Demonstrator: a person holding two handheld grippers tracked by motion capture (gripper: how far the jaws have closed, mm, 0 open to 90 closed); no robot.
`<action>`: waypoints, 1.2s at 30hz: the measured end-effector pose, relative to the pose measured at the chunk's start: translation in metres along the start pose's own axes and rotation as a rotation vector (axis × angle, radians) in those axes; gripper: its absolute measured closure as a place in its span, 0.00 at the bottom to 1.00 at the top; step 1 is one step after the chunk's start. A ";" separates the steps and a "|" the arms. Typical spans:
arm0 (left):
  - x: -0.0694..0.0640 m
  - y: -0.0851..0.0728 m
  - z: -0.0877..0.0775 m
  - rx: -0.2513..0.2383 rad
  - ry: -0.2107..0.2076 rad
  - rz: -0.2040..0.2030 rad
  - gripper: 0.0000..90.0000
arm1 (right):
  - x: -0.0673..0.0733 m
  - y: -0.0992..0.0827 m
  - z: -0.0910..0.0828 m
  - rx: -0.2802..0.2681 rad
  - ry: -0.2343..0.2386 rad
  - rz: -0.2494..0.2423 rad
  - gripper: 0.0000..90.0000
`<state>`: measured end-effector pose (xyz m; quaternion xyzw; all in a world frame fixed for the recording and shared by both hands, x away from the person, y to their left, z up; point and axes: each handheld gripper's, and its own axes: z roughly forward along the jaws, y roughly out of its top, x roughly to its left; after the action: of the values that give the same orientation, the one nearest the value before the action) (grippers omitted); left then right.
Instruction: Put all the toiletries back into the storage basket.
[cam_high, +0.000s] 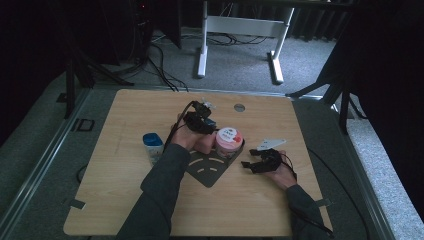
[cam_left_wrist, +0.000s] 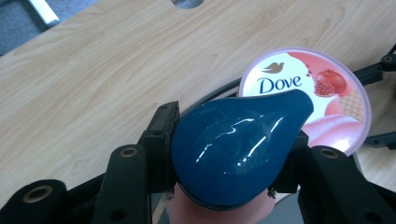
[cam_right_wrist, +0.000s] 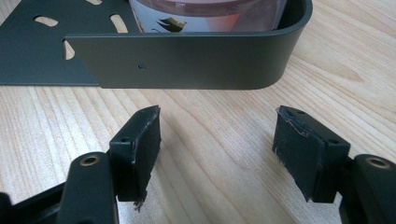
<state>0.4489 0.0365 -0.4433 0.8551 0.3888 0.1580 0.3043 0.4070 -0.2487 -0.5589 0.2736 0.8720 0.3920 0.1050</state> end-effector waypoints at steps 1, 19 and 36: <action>0.000 0.001 0.000 0.003 0.004 0.000 0.59 | 0.000 0.000 0.000 -0.001 0.000 0.001 0.35; 0.001 0.004 0.007 -0.033 0.034 -0.056 0.59 | 0.000 0.000 0.000 -0.001 0.000 0.003 0.35; -0.002 0.006 0.010 -0.039 0.063 -0.092 0.59 | 0.000 0.000 0.000 0.000 -0.001 0.000 0.35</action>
<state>0.4562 0.0278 -0.4467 0.8248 0.4341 0.1782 0.3154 0.4070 -0.2487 -0.5589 0.2739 0.8720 0.3918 0.1053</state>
